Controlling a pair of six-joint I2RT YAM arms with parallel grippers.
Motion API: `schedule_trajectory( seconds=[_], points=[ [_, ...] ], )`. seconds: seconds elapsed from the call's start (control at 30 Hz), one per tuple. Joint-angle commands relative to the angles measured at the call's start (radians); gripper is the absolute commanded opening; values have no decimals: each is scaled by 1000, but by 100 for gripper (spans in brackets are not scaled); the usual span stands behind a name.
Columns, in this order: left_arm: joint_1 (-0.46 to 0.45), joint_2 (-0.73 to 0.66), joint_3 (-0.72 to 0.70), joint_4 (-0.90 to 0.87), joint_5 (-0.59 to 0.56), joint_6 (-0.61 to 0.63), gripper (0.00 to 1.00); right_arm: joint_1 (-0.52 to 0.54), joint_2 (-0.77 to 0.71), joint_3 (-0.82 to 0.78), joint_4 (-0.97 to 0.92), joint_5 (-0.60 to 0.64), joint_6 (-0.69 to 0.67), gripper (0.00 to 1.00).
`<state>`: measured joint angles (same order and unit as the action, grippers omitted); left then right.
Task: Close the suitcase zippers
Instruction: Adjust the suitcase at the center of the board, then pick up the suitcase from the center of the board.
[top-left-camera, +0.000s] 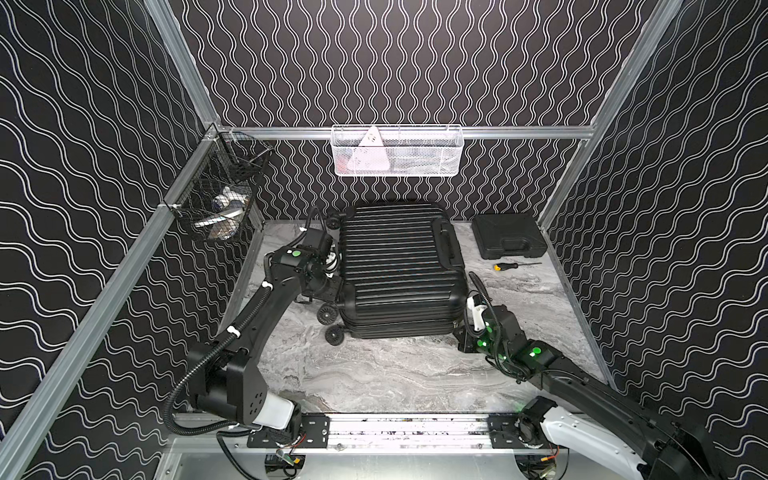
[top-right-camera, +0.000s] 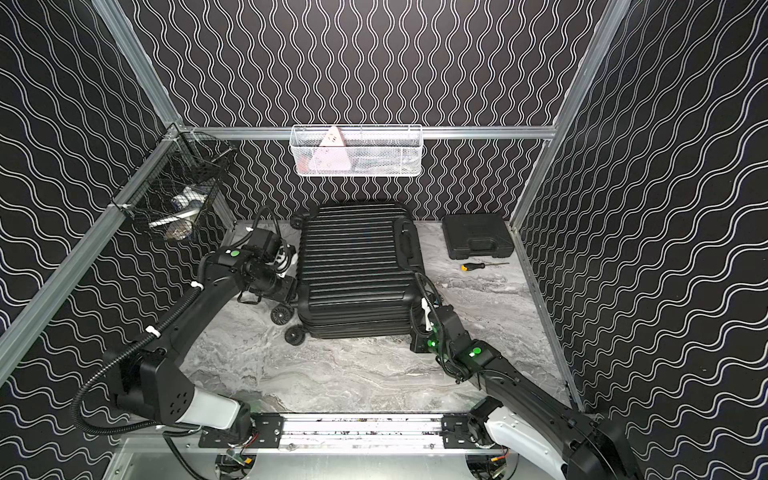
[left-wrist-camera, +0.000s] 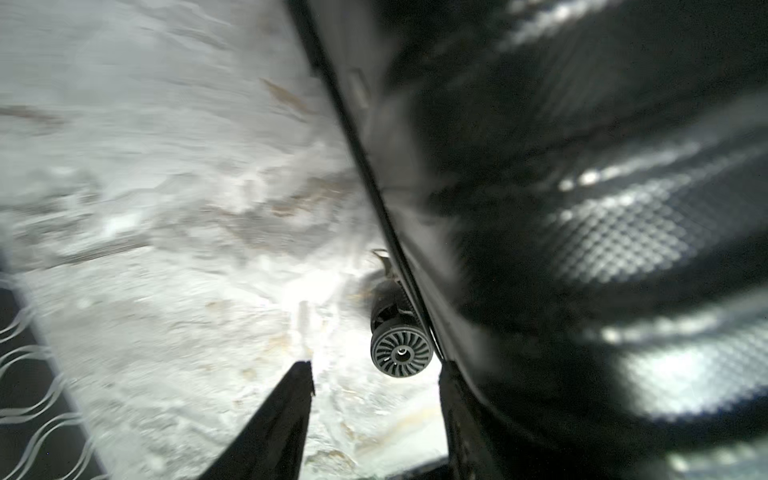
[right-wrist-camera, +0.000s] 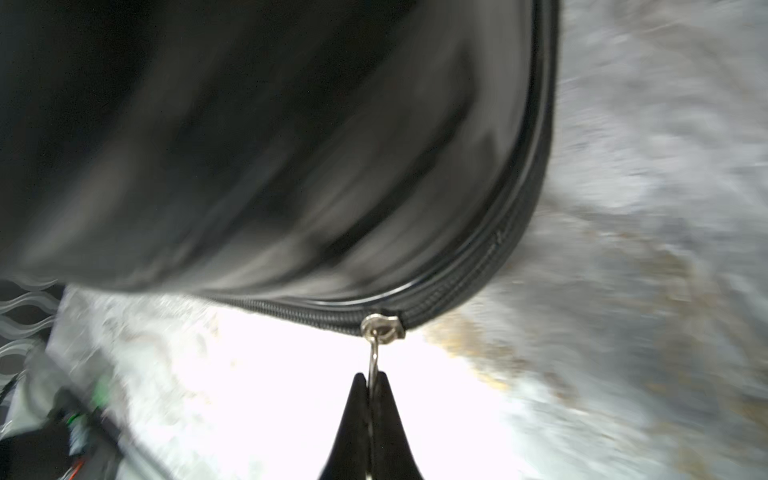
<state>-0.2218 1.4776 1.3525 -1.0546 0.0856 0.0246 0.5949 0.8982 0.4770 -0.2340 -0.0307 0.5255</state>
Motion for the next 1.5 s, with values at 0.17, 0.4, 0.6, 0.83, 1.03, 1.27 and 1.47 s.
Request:
schedule_trajectory(
  seconds=[0.17, 0.4, 0.6, 0.83, 1.03, 1.27, 1.47],
  points=[
    [-33, -75, 67, -48, 80, 126, 75, -44, -12, -21, 32, -54, -26, 0],
    [29, -208, -37, 66, 322, 618, 83, -49, 18, -17, 55, -81, -28, 0],
    [107, -225, -67, -72, 478, 1011, 86, -50, 31, -14, 69, -111, -18, 0],
    [107, -134, -54, -158, 448, 1122, 86, -49, 18, -16, 58, -115, -18, 0],
    [94, -165, -123, -87, 349, 1116, 86, -49, 15, -21, 69, -124, -18, 0],
    [42, -178, -213, 1, 206, 1110, 84, -49, 28, -20, 79, -147, -16, 0],
    [19, -169, -210, 31, 237, 1056, 58, -49, 28, -18, 73, -159, -20, 0]
  ],
)
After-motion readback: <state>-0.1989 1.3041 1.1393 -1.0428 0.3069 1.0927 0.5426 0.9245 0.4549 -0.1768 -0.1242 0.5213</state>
